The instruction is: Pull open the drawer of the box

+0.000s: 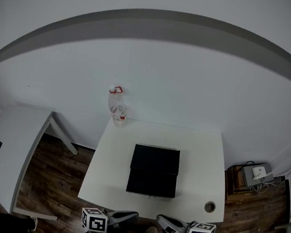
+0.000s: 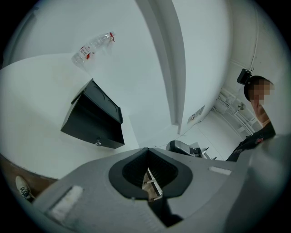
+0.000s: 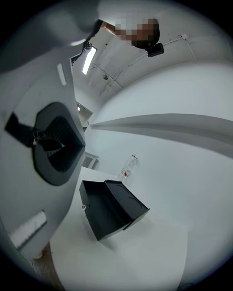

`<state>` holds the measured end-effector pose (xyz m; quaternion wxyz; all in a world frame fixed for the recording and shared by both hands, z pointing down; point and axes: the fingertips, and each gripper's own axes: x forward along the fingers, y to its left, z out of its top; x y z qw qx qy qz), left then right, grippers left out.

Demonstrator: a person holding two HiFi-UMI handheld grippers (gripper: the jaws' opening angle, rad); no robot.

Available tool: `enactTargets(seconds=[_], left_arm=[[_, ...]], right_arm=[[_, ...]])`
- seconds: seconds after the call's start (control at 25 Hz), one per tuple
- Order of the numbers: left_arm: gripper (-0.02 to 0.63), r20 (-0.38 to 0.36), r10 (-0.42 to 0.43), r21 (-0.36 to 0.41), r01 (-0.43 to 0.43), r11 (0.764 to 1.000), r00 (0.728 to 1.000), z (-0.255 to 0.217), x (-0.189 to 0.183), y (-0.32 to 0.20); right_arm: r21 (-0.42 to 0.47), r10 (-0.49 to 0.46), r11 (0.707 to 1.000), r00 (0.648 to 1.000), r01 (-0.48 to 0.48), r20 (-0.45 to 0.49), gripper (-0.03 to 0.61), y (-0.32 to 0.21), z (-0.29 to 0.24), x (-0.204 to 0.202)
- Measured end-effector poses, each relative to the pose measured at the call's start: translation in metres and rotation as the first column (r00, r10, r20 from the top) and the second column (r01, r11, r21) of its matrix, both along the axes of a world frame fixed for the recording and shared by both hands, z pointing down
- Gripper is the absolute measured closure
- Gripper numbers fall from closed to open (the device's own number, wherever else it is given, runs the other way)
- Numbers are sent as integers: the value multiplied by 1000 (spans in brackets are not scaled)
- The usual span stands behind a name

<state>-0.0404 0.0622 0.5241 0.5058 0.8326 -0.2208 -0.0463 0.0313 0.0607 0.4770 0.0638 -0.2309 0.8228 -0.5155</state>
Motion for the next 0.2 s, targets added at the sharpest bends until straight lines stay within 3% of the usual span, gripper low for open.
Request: enactTargets(seconds=[0.2], left_arm=[[607,1,-4,0,4,1000,1000,0,0,0]], right_arm=[[4,2,1000,1000,-2,3,574,0,-1,1]])
